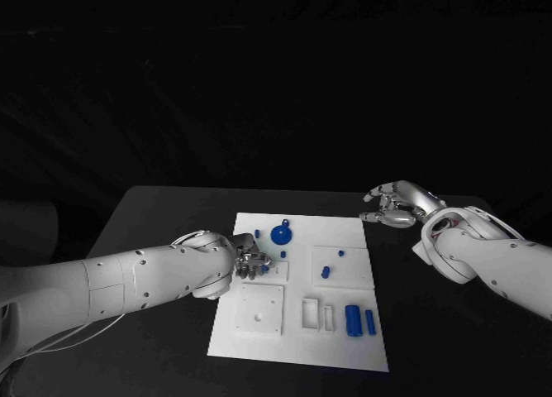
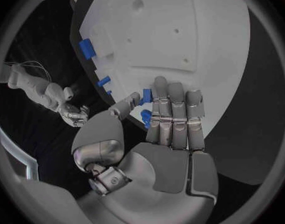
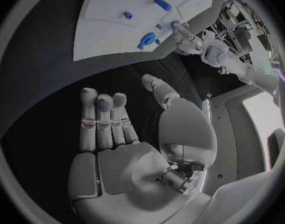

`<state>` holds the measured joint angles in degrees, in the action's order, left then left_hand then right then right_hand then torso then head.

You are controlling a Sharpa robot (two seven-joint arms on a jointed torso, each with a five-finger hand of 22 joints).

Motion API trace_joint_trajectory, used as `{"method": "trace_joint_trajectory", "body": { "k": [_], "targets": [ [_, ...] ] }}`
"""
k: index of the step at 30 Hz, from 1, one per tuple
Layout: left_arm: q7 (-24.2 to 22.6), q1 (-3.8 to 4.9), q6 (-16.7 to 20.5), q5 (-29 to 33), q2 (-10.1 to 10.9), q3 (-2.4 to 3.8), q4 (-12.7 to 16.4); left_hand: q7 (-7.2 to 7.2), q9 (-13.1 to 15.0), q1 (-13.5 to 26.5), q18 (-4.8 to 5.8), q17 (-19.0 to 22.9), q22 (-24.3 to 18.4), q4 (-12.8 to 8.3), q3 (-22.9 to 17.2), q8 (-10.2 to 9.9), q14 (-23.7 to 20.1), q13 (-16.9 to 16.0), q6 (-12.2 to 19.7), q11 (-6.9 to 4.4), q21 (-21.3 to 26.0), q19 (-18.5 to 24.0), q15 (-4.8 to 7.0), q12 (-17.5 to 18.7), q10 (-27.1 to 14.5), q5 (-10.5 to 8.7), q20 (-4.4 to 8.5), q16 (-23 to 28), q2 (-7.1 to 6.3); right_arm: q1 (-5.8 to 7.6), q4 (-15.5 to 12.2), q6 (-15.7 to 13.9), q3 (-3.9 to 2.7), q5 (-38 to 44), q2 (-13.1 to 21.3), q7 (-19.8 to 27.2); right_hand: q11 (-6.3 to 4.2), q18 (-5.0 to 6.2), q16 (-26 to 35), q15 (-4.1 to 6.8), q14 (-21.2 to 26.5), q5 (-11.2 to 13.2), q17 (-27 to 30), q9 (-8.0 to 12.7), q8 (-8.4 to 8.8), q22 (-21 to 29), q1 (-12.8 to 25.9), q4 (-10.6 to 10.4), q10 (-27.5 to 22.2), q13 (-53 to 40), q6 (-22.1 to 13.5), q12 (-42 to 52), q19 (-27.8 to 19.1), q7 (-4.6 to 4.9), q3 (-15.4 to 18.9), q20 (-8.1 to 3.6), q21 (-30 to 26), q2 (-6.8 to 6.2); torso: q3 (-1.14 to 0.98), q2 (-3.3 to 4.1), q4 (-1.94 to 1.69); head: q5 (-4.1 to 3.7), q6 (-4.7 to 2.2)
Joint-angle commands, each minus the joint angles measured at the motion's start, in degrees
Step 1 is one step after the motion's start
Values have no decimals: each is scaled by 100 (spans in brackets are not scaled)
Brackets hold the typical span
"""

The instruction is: Assemble the parts on the task board

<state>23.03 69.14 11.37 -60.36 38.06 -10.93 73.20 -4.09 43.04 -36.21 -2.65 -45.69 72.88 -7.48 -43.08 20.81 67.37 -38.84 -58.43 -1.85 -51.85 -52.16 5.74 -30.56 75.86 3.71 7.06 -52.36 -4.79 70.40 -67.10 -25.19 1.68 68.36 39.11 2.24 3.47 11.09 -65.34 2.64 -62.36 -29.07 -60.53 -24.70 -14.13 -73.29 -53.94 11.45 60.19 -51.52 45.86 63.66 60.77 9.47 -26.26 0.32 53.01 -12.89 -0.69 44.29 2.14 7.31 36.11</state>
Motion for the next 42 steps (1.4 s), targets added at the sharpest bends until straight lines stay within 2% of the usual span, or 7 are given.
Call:
{"method": "trace_joint_trajectory", "body": {
  "k": [1,3,9,29,30,34,42],
  "targets": [
    [78,-92,-221,133,-49,-58,-14,-28,-648,24,-21,-9,19,-74,-2,4,1,-8,74,-5,57,42,-1,-34,-40,34,410,21,185,-2,-5,88,1,35,-3,13,-10,391,-34,8,45,-32,8,5,-38,-5,-9,5,-45,9,-10,26,-21,43,7,3,-25,42,-1,2,0,-2,3],
    [75,-92,-229,135,-52,-58,-14,-28,-654,22,-18,-13,32,-134,-20,7,4,-10,77,-3,65,39,-1,-34,-40,8,409,22,371,-2,-6,88,1,35,-3,13,-10,391,-34,8,45,-32,9,5,-38,-6,-10,5,-45,9,-9,27,-21,43,7,4,-25,43,-1,1,1,-4,4],
    [64,-92,-257,141,-59,-57,-8,-25,-660,-101,-22,-19,56,-305,-78,17,8,-13,76,-5,72,27,3,-36,-36,-18,415,23,469,-2,-14,102,1,35,-1,12,-11,391,-35,8,45,-32,10,5,-39,-6,-10,5,-44,10,-8,28,-21,43,6,4,-25,46,-1,1,1,-4,8],
    [59,-92,-285,146,-61,-57,-8,-27,-666,-654,-17,-26,92,-553,-139,44,18,-11,70,-1,87,-18,0,-30,-22,-48,412,32,348,-2,-16,100,2,35,1,12,-11,391,-37,8,46,-32,12,5,-41,-7,-6,3,-44,11,-6,29,-21,43,8,5,-25,48,-2,-1,-1,-7,23],
    [59,-92,-288,146,-62,-57,-9,-28,-670,-574,-12,-24,92,-495,0,40,16,-7,85,6,98,-30,-6,-24,-25,-48,410,39,-124,-2,-15,100,2,35,1,12,-11,391,-37,8,46,-32,12,5,-41,-8,-5,2,-44,11,-6,29,-21,43,8,5,-25,48,-1,0,-1,-8,22],
    [54,-92,-303,139,-63,-57,-11,-28,-683,-704,-18,-19,95,-298,50,41,19,0,98,9,134,-55,-6,-12,-24,-58,412,56,-427,-2,-17,101,2,35,1,11,-10,391,-38,8,47,-32,13,5,-41,-8,-3,2,-45,12,-7,29,-22,43,10,5,-26,46,0,0,0,-7,24],
    [63,-92,-318,114,-71,-57,-13,-39,-691,-752,-19,-27,123,-325,485,43,7,-7,130,9,177,-37,-10,-8,-42,-40,406,66,-588,-2,-24,103,2,35,1,7,-10,391,-39,8,49,-33,15,6,-40,-9,-5,3,-46,13,-8,30,-23,43,10,6,-27,46,0,2,0,-12,31]
  ]
}}
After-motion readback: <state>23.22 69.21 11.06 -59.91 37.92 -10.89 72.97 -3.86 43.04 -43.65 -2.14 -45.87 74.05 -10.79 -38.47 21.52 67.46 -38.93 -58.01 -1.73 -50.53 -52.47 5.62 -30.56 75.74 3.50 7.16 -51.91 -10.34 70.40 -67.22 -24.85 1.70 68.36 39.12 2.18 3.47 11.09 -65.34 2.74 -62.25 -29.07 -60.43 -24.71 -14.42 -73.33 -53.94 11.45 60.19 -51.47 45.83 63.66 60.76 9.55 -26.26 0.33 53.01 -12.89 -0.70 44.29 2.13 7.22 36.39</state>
